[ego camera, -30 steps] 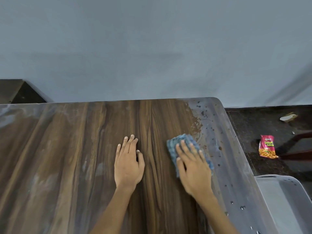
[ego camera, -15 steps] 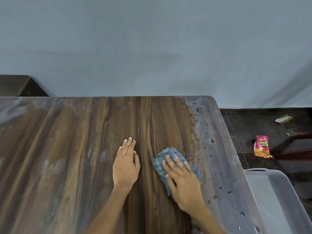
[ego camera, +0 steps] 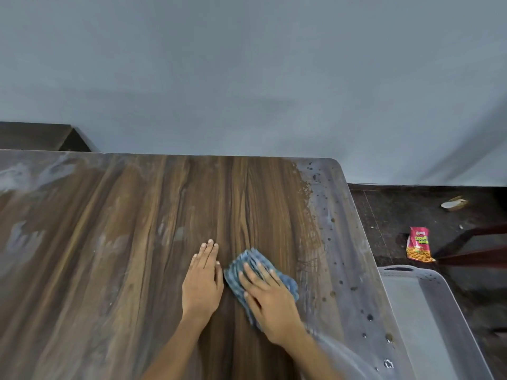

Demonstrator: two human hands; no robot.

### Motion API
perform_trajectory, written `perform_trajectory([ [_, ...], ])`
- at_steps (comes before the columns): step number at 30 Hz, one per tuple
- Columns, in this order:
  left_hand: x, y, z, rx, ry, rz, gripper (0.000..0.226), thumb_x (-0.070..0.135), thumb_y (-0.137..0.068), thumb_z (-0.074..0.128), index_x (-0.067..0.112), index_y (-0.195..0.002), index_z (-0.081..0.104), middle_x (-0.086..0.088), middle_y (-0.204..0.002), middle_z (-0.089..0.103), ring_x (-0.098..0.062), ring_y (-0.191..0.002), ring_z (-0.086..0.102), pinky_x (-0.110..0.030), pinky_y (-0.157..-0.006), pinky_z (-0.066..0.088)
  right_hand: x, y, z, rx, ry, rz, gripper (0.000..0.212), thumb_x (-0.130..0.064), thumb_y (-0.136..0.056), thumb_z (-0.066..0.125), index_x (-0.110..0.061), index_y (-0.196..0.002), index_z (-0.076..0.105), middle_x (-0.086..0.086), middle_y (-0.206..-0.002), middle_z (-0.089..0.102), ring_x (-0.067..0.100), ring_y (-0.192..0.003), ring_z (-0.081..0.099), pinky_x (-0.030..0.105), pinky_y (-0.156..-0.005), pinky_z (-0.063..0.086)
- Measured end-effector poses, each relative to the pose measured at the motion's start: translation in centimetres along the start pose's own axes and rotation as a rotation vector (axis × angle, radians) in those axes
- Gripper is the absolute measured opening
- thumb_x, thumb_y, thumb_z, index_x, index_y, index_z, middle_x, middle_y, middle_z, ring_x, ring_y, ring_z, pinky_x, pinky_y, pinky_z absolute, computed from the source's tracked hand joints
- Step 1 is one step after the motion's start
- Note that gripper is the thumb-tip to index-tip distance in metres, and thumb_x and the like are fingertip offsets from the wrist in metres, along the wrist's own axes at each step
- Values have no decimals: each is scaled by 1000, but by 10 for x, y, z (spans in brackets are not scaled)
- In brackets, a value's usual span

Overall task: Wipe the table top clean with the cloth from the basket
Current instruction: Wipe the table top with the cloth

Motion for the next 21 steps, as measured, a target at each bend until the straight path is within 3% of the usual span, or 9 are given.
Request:
perform_trajectory([
  [2, -1, 9, -2, 5, 11, -1, 43, 15, -98, 40, 9, -140, 38, 0, -149, 34, -9, -139, 22, -24, -115, 11, 20, 28, -7, 36, 6, 39, 40, -31, -97, 40, -27, -135, 51, -10, -146, 40, 11, -139, 30, 30, -116, 11],
  [5, -2, 24, -5, -4, 11, 5, 43, 16, -99, 37, 10, -141, 35, 1, -150, 31, -8, -140, 19, -25, -116, 11, 72, 26, -30, 117, -74, 266, 41, -26, -102, 34, -22, -143, 36, -11, -151, 20, 13, -145, 16, 28, -120, 2],
  [9, -5, 46, -7, -8, -5, -5, 44, 19, -100, 34, 12, -143, 30, 3, -152, 26, -5, -140, 13, -22, -116, 5, 89, -22, -44, 171, -63, 488, 45, -27, -104, 25, -17, -148, 25, -1, -158, 14, 16, -147, 4, 32, -119, 2],
  [13, -8, 62, -8, -17, -23, -8, 46, 19, -99, 35, 11, -144, 29, 2, -153, 25, -8, -142, 14, -22, -115, 4, 20, -30, -20, 120, -64, 283, 46, -24, -103, 26, -19, -149, 23, -1, -158, 13, 17, -147, 0, 31, -118, -6],
  [17, -10, 72, -8, -40, -39, 6, 48, 22, -100, 32, 12, -146, 23, 2, -154, 20, -9, -143, 10, -21, -115, 1, -39, 39, 6, 19, -102, -38, 46, -22, -100, 32, -17, -146, 34, -3, -156, 21, 10, -141, -4, 29, -115, -18],
  [19, -10, 77, -9, -40, -48, 10, 47, 22, -100, 31, 11, -145, 23, 3, -155, 18, -7, -142, 8, -21, -115, 0, -26, 78, 0, 73, -98, -41, 43, -20, -95, 44, -20, -139, 47, -6, -150, 34, 13, -142, 16, 21, -114, -10],
  [21, -11, 85, -9, -49, -65, 14, 47, 24, -101, 28, 13, -146, 19, 5, -155, 15, -4, -141, 2, -20, -114, -2, 14, 97, -15, 129, -131, 115, 40, -18, -97, 48, -21, -137, 48, -10, -147, 35, 14, -142, 25, 16, -115, -3],
])
Point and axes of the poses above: each hand's wrist, its own y-axis away from the middle knuckle, its own z-axis out of the palm, x = y × z, the point moved 8 cm from there along -y, towards the middle knuckle
